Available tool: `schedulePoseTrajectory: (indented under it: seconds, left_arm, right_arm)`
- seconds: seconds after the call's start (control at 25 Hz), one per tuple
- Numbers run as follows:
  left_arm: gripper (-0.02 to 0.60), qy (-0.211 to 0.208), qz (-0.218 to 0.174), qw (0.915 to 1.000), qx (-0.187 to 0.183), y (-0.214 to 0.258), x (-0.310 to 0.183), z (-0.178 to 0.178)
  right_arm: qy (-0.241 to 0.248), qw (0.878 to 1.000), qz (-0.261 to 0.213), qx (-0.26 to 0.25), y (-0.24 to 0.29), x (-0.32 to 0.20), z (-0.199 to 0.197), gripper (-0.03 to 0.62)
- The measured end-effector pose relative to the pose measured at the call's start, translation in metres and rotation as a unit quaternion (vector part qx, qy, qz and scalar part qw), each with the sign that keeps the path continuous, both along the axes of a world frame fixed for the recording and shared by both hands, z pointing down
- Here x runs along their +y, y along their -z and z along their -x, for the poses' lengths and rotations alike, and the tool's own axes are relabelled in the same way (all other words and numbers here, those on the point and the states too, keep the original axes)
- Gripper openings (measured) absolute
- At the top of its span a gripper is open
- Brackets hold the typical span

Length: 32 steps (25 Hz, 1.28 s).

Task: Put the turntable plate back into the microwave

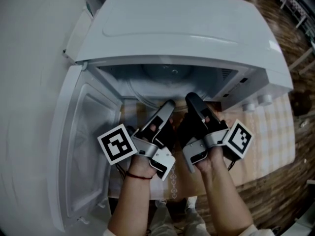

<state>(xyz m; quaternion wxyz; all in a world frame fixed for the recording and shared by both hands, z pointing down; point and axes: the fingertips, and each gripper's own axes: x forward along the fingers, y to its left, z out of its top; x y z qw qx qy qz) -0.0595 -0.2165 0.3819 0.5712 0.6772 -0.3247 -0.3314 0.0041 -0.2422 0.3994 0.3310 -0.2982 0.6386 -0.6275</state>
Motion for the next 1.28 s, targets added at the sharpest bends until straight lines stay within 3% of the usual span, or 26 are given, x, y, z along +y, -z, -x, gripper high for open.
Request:
schedulePoseTrajectory:
  seconds: [0.12, 0.28, 0.44, 0.56, 0.64, 1.04, 1.16, 1.28]
  left_arm:
    - [0.065, -0.018, -0.006, 0.9998, -0.012, 0.001, -0.003, 0.001]
    - [0.074, -0.029, -0.015, 0.9963, -0.079, -0.003, 0.008, 0.006]
    - [0.072, -0.041, -0.06, 0.9808, -0.181, 0.002, 0.028, 0.005]
    - [0.072, -0.061, -0.081, 0.9684, -0.228, 0.002, 0.047, -0.003]
    - [0.04, -0.065, -0.083, 0.966, -0.236, 0.0, 0.055, -0.005]
    - [0.034, -0.044, -0.084, 0.9649, -0.245, 0.002, 0.053, 0.012]
    - [0.034, -0.042, -0.099, 0.9524, -0.285, 0.009, 0.049, 0.014]
    - [0.034, -0.039, -0.124, 0.9302, -0.343, 0.017, 0.046, 0.013]
  right_arm:
    - [-0.006, 1.0, 0.002, 0.0, -0.002, -0.008, 0.002, 0.055]
    - [-0.018, 1.0, 0.007, 0.019, -0.005, -0.02, 0.003, 0.057]
    - [-0.03, 0.999, 0.022, 0.031, -0.011, -0.028, 0.007, 0.06]
    - [-0.033, 0.998, 0.034, 0.028, -0.016, -0.032, 0.011, 0.061]
    - [-0.036, 0.998, 0.037, 0.028, -0.017, -0.036, 0.012, 0.063]
    - [-0.032, 0.998, 0.046, 0.031, -0.017, -0.05, 0.02, 0.063]
    - [-0.029, 0.997, 0.061, 0.038, -0.019, -0.05, 0.02, 0.063]
    - [-0.036, 0.995, 0.078, 0.041, -0.021, -0.049, 0.019, 0.058]
